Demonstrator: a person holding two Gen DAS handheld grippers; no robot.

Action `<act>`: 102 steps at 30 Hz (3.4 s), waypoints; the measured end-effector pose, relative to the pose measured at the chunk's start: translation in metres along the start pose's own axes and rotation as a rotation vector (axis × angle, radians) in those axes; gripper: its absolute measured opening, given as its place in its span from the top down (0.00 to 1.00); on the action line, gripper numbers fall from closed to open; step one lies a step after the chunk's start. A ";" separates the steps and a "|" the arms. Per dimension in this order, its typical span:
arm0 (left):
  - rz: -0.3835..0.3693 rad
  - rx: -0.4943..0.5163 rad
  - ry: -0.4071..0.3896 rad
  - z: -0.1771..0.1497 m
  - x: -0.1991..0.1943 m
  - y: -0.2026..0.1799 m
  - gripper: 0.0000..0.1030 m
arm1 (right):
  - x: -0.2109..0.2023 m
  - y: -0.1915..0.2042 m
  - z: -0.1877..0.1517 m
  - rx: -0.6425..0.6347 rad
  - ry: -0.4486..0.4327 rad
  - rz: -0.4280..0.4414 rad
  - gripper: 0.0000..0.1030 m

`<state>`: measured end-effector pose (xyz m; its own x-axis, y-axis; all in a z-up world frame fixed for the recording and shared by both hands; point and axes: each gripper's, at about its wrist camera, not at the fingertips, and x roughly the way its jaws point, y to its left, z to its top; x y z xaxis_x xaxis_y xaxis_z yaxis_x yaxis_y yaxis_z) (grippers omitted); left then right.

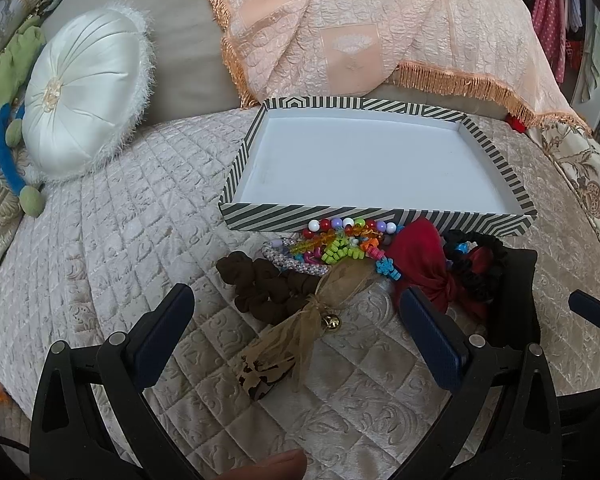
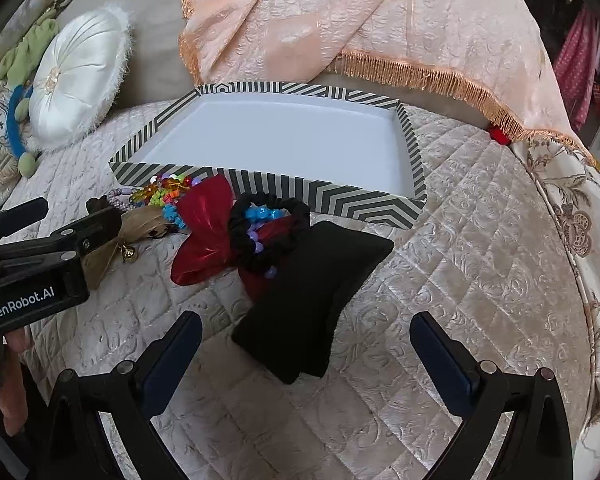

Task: Organize jewelry
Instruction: 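Reach the left gripper to the leopard-print bow scrunchie and grasp it, then grasp the black velvet clip with the right gripper while the left lifts the leopard bow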

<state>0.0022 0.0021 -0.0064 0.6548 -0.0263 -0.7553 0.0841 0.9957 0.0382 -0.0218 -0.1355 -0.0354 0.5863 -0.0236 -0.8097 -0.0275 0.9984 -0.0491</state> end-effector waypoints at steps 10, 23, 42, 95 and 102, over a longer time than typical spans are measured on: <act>0.008 -0.091 -0.088 -0.001 -0.008 0.063 0.00 | -0.010 -0.043 0.004 0.120 -0.037 -0.001 0.00; -0.053 -0.024 0.016 -0.014 0.001 0.089 0.00 | 0.004 -0.069 -0.017 0.125 0.076 0.067 0.00; -0.120 0.023 0.186 -0.040 0.052 0.037 0.00 | 0.024 -0.057 -0.039 0.032 0.163 0.021 0.00; -0.221 0.028 0.106 -0.029 0.043 0.040 0.57 | 0.050 -0.041 0.014 0.161 0.060 0.207 0.03; -0.227 0.096 0.088 -0.032 0.025 0.035 0.87 | 0.032 -0.052 0.004 0.145 0.042 0.237 0.68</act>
<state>-0.0020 0.0392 -0.0450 0.5439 -0.2358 -0.8053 0.2951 0.9522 -0.0795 0.0021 -0.1879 -0.0563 0.5431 0.2122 -0.8124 -0.0421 0.9732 0.2260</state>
